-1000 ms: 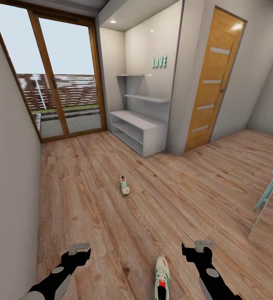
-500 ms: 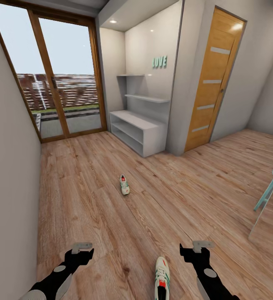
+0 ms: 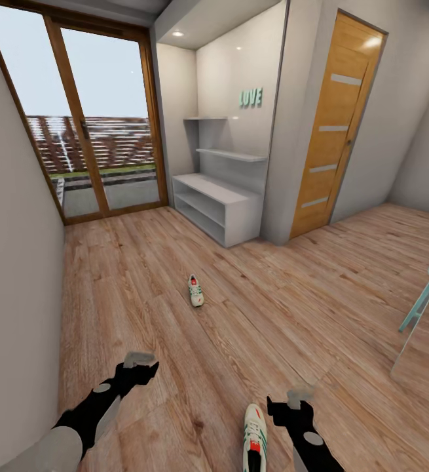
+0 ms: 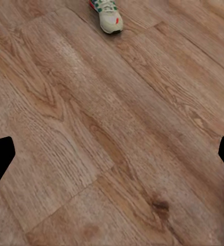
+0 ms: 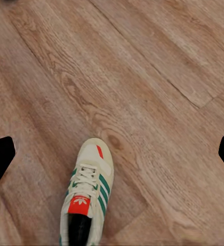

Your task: Pick up the two gym shoes and the two sandals from the corridor floor and place them onto the hallstand (shoe rack) in the corridor, making sure they are on the rack and not on the floor. Arrange them so the two gym shoes are next to each other and the two sandals are next to each other.

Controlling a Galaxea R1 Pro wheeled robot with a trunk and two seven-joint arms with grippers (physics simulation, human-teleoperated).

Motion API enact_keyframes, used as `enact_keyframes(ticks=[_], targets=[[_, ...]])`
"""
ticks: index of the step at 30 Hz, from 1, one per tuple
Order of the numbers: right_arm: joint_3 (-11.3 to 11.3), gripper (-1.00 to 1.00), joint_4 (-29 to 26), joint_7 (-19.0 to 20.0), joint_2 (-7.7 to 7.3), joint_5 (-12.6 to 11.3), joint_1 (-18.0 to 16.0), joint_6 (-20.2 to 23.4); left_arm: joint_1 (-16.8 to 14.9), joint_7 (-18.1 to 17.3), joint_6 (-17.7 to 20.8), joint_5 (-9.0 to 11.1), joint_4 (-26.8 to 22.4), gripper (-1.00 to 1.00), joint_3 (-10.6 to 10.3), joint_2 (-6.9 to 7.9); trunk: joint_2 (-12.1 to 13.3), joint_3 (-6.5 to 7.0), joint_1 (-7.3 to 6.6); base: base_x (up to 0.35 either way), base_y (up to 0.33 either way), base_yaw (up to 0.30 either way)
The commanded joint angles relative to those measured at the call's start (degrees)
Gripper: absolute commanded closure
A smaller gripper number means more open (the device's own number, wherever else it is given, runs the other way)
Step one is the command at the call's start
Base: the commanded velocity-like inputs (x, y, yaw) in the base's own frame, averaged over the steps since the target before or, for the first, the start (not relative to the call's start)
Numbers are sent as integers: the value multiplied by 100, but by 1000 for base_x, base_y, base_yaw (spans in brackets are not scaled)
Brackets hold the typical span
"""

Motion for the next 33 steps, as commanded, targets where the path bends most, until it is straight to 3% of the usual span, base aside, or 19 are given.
enact_keyframes(ticks=[1,5,10,17,18,26,33], targets=[[4,-100,56,-24,50,1,-5,-10,-39,-63,96,30,-43,-100,-28,-3,-2,-5,-1,0,0,0],[9,-100,202,-37,300,8,-8,26,-203,-326,634,28,-227,-100,-29,-39,-42,-23,21,0,0,0],[9,-100,219,-233,458,-1,-15,118,-308,-577,959,29,-371,-100,-30,-71,-243,-113,131,0,0,0],[3,-100,200,-567,506,-16,-54,327,-343,-828,1091,33,-622,-100,-34,-94,-524,-238,285,0,0,0],[0,-100,58,-622,513,-26,-114,456,-393,-1019,1273,25,-864,-100,-37,-99,-564,-256,307,0,0,0],[-18,-100,-216,-634,513,-29,-141,590,-481,-1386,1833,-86,-1125,-100,-139,-95,-885,-400,482,0,0,0],[-26,-100,-200,-633,501,-28,-142,597,-478,-1440,1866,-102,-1142,-100,-172,-91,-1165,-537,636,0,0,0]])
